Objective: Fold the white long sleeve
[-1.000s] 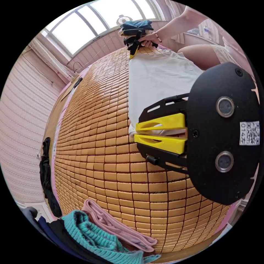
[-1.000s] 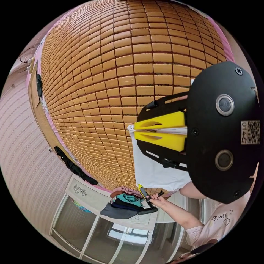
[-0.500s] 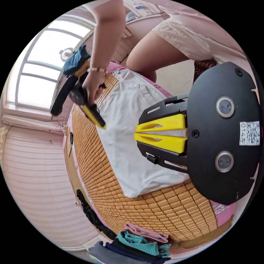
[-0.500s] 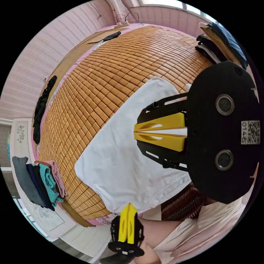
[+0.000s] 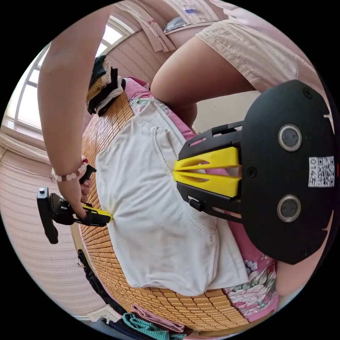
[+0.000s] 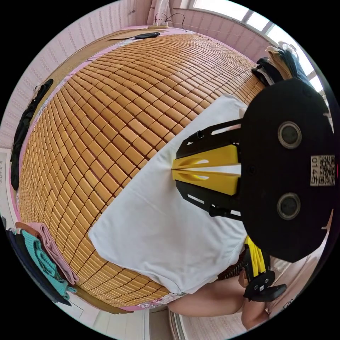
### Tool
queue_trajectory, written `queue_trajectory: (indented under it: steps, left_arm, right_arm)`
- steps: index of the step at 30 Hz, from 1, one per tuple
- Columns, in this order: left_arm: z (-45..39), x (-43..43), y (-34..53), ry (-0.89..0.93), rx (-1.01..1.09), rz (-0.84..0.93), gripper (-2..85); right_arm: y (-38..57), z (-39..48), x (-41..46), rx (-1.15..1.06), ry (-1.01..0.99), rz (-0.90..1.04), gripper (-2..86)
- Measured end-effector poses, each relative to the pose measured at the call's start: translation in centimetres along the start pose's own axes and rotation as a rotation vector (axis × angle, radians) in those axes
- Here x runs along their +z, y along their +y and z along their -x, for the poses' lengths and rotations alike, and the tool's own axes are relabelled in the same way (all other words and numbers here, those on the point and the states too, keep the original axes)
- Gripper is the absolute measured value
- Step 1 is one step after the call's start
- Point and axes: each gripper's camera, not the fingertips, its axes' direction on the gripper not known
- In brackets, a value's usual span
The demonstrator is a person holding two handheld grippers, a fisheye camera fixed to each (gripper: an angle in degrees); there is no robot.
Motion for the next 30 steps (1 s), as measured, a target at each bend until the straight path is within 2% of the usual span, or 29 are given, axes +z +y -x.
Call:
queue_trajectory:
  steps: [5, 7, 9, 11, 13, 15, 17, 20, 22, 27, 30]
  left_arm:
    - [-1.0, 0.3, 0.8, -0.010, 0.038, -0.028, 0.4]
    - [-1.9, 0.0, 1.3, -0.028, 0.068, -0.069, 2.1]
    - [-2.5, -0.5, 1.4, -0.018, 0.088, -0.119, 5.2]
    - [-3.2, -0.9, 0.5, 0.035, 0.082, -0.169, 9.9]
    - [-4.1, -0.9, -0.2, 0.064, 0.118, -0.198, 11.0]
    - [-5.4, -0.8, -0.7, 0.066, 0.177, -0.213, 12.4]
    - [-7.4, 0.2, -1.5, 0.057, 0.252, -0.183, 14.3]
    - [-10.0, 1.8, -2.9, 0.068, 0.303, -0.149, 16.7]
    - [-11.6, 2.9, -3.8, 0.069, 0.339, -0.137, 17.6]
    - [-15.3, 6.2, -5.9, 0.052, 0.407, -0.068, 19.5]
    - [-16.4, 7.8, -7.4, 0.041, 0.425, -0.029, 17.2]
  right_arm:
    - [3.9, -3.0, -2.0, 0.082, -0.064, -0.104, -0.8]
    - [11.2, -6.1, -5.0, 0.226, -0.172, -0.296, -0.6]
    - [17.9, -7.8, -5.7, 0.319, -0.221, -0.351, -0.2]
    - [24.4, -9.0, -5.4, 0.419, -0.209, -0.338, 1.1]
    - [31.6, -10.0, -4.3, 0.519, -0.188, -0.255, 6.5]
    - [35.4, -10.6, -3.0, 0.556, -0.218, -0.168, 12.0]
    - [38.0, -11.3, -1.4, 0.584, -0.273, -0.101, 13.2]
    - [40.6, -13.1, 0.3, 0.628, -0.385, -0.085, 10.3]
    - [42.2, -15.2, 0.4, 0.641, -0.462, -0.113, 3.8]
    - [46.1, -19.1, -1.3, 0.629, -0.610, -0.251, 1.8]
    - [48.2, -21.0, -2.9, 0.594, -0.737, -0.358, 1.7]
